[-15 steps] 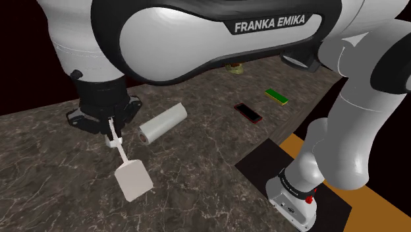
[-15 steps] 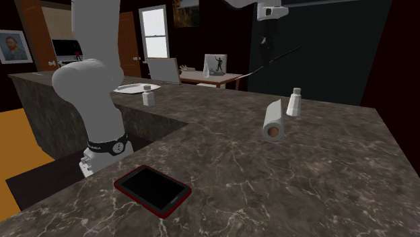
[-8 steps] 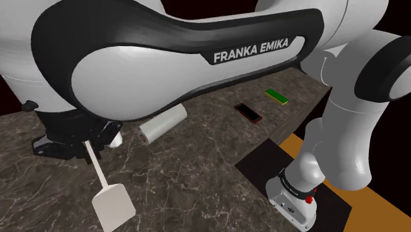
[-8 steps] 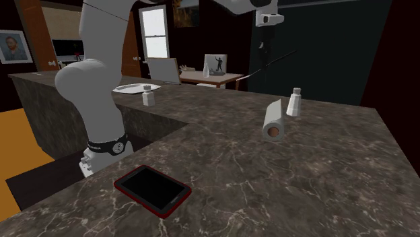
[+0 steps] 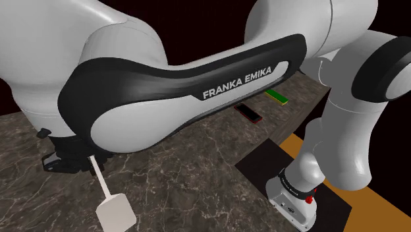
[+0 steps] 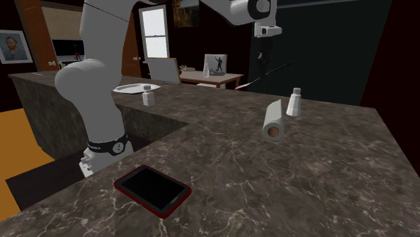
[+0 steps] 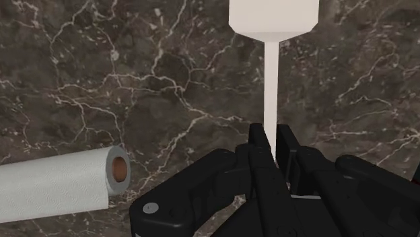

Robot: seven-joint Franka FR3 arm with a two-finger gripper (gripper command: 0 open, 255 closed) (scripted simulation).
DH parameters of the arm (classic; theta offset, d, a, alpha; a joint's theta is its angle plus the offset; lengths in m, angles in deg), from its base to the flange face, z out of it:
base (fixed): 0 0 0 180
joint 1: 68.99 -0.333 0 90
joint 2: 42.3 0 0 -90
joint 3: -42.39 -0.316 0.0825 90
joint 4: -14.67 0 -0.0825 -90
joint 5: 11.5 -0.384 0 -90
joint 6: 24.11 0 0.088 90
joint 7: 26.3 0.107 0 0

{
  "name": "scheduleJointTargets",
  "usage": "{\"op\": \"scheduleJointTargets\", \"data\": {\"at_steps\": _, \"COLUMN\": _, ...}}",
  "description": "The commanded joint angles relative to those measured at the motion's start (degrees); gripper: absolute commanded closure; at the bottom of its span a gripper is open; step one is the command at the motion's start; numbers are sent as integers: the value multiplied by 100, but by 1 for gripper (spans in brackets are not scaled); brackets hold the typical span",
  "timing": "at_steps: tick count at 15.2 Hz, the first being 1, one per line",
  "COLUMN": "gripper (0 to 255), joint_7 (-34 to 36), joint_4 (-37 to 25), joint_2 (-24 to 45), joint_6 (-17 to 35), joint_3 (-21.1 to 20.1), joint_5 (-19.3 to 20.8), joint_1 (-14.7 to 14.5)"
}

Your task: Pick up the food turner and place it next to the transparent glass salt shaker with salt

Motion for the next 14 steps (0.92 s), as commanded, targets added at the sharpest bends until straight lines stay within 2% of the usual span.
{"op": "scheduleJointTargets", "data": {"at_steps": 1, "gripper": 255, "joint_7": 10, "joint_4": 128, "joint_2": 19, "joint_6": 148, "joint_3": 10, "joint_5": 14, "joint_1": 13}}
{"op": "scheduleJointTargets", "data": {"at_steps": 14, "gripper": 255, "joint_7": 165, "joint_4": 755, "joint_2": 289, "joint_6": 1014, "joint_3": 89, "joint_5": 188, "joint_1": 9}}
